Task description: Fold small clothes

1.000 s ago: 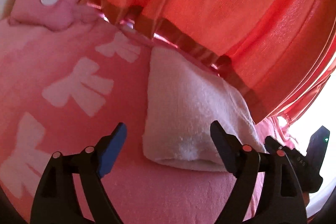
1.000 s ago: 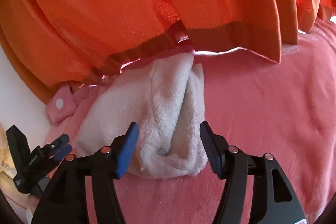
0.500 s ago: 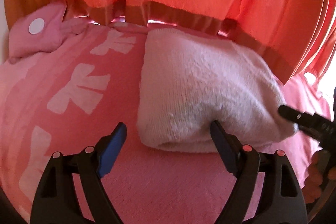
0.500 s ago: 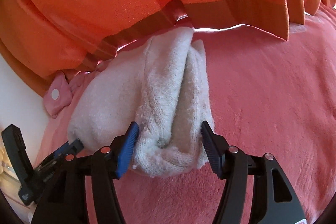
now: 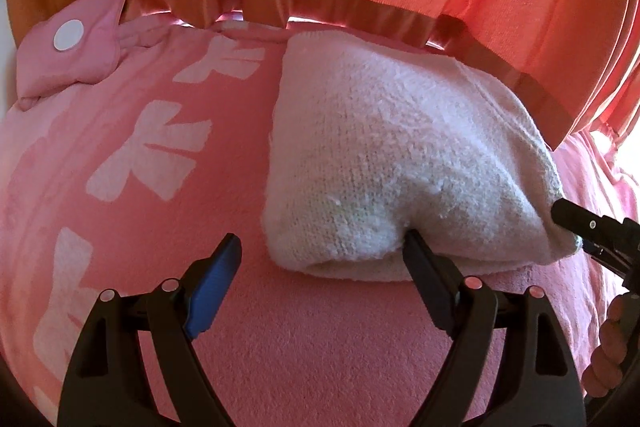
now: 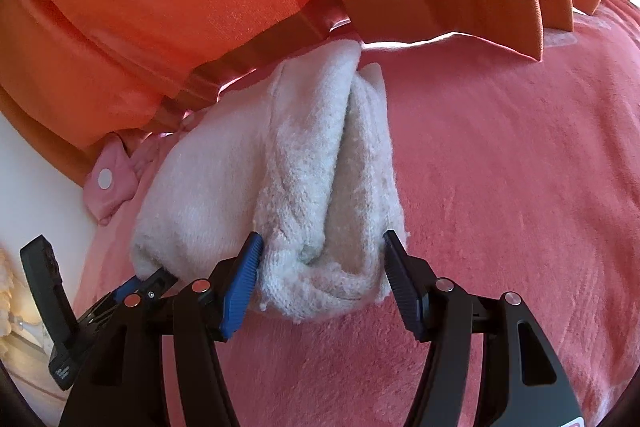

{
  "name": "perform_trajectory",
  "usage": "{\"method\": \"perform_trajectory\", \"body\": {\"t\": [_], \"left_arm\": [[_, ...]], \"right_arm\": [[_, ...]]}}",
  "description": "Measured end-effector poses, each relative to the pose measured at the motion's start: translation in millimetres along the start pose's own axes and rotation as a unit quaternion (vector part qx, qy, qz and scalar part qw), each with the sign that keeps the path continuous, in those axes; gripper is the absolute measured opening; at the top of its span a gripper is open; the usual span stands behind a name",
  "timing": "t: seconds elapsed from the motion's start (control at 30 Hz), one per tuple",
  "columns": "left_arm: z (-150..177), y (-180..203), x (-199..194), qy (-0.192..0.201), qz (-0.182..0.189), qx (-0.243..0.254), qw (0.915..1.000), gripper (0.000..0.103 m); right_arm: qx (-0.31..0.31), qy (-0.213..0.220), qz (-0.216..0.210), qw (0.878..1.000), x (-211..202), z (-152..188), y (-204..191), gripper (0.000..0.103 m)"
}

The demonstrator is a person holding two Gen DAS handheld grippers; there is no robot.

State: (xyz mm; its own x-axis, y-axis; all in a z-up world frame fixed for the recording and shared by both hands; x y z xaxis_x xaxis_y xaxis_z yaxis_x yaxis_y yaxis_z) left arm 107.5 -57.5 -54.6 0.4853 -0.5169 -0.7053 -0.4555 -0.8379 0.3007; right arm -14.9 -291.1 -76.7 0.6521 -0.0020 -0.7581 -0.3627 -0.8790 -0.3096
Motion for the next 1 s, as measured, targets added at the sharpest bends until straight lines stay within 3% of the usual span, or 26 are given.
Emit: {"method": "perform_trajectory", "body": {"t": [0.13, 0.4, 0.53, 0.57, 0.6, 0.63, 0.7, 0.77, 0.83, 0.9, 0.93, 1.0], "left_arm": [[-1.8, -3.0, -2.0, 0.0, 0.001, -0.003, 1.0, 0.081], [-6.3, -3.6, -6.9, 0.016, -0.004, -0.002, 0.9999, 0.081], [-5.4, -6.5, -2.3, 0.002, -0.008, 0.0, 1.0, 0.081], [-4.8, -7.6, -0.5, -0.001, -0.009, -0.002, 1.0, 0.081], [-4.2, -8.4, 0.9, -0.003, -0.007, -0.004, 1.0, 0.078], [-4.0, -8.5, 1.0, -0.004, -0.005, -0.005, 1.0, 0.075], [-5.2, -5.1, -3.5, -0.002, 0.007, -0.001, 1.0, 0.064], [-5.5, -0.7, -8.8, 0.004, 0.0, 0.012, 0.9999, 0.064], [-3.9, 0.4, -6.4, -0.003, -0.011, 0.024, 0.9997, 0.064], [0.3, -4.4, 0.6, -0.018, -0.017, 0.017, 0.9995, 0.064], [2.5, -6.9, 4.4, -0.027, -0.015, 0.011, 0.9995, 0.064], [7.2, -11.9, 10.1, -0.039, -0.021, 0.0, 0.999, 0.063]], "right_arm": [[0.018, 0.003, -0.004, 1.0, -8.6, 1.2, 7.2, 0.062], [-0.009, -0.015, -0.003, 1.0, 0.4, 4.2, -7.4, 0.062], [-0.006, -0.016, -0.005, 1.0, 4.8, 3.8, -6.5, 0.062], [-0.006, -0.018, -0.005, 1.0, 8.7, 1.9, -8.0, 0.056], [-0.009, -0.013, -0.007, 1.0, 9.9, -0.6, -10.1, 0.035], [-0.015, -0.005, -0.014, 1.0, 8.6, -5.4, -14.2, 0.028], [-0.025, 0.06, -0.06, 0.996, -26.7, -22.2, -24.9, 0.023], [-0.053, 0.108, -0.101, 0.988, -61.2, -30.2, -33.8, 0.021], [-0.073, 0.123, -0.115, 0.983, -66.6, -29.5, -33.9, 0.02], [-0.061, 0.051, -0.027, 0.996, -16.2, -22.9, -14.8, 0.02], [-0.022, -0.017, -0.008, 1.0, 17.6, -15.9, 3.2, 0.02], [0.035, -0.043, -0.05, 0.997, 24.0, -15.9, 16.7, 0.02]]}}
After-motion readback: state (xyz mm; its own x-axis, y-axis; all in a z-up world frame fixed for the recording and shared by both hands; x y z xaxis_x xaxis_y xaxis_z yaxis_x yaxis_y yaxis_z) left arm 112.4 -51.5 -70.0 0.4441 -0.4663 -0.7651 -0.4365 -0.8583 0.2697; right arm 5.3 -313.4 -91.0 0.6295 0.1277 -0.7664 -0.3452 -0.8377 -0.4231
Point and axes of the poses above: each gripper's, at about its wrist camera, not at the fingertips, and x roughly the way its jaws point, y to its right, z to its underside, the point moved 2 cm from there along x, roughly the way its jaws point, and after that the axes turned 12 degrees about z, right-handed, at the moved point
